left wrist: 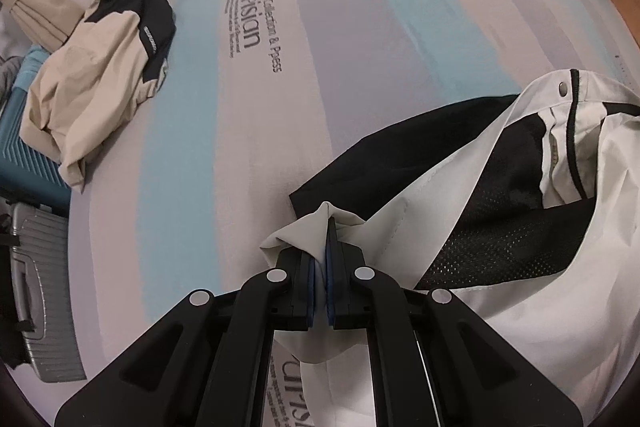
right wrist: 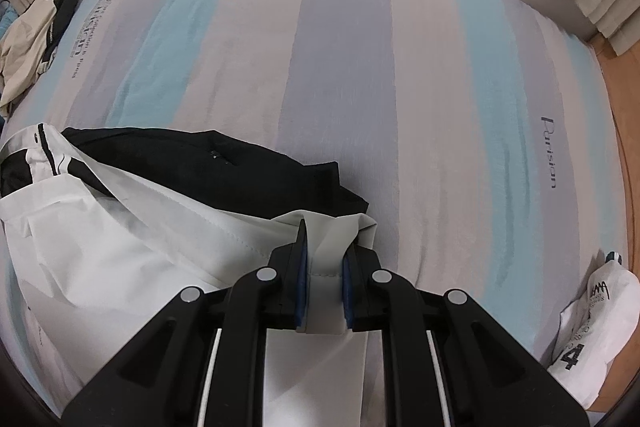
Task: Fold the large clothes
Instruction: 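Carry the held hem over the jacket with both grippers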
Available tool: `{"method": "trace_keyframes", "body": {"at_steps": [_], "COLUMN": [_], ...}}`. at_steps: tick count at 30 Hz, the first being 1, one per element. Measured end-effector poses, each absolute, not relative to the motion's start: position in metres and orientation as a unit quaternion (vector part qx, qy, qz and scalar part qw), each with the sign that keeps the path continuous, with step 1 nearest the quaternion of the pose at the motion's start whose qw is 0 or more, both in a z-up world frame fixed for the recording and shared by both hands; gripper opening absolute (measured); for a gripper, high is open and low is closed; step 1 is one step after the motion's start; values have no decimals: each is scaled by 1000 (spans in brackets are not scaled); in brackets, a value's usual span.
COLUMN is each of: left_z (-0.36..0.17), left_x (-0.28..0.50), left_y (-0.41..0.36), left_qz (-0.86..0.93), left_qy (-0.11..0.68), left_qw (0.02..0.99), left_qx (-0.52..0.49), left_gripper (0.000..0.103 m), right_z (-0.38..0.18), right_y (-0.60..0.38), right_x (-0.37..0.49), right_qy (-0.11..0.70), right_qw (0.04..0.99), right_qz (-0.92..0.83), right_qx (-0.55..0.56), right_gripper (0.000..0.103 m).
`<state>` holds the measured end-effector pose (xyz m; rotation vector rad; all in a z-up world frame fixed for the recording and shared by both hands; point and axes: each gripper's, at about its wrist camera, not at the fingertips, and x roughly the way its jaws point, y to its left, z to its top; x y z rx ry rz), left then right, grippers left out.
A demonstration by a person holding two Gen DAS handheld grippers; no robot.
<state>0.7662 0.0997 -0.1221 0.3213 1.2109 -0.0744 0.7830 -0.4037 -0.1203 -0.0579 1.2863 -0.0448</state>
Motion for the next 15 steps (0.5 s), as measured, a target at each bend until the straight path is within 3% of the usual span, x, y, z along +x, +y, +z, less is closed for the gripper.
{"method": "trace_keyframes", "body": {"at_steps": [15], "left_z": [-175], "left_x": [788], "left_y": [105], "left_qz": [-30], "left_qy": [572], "left_qw": [807], "left_qx": [144], "left_gripper": [4], "right_z": [-174], "right_y": [-396], "right_x": [806], "right_qy": [595], "right_qw": [802], "right_qz": [-44], "right_qx": [-24], "right_gripper": [12]}}
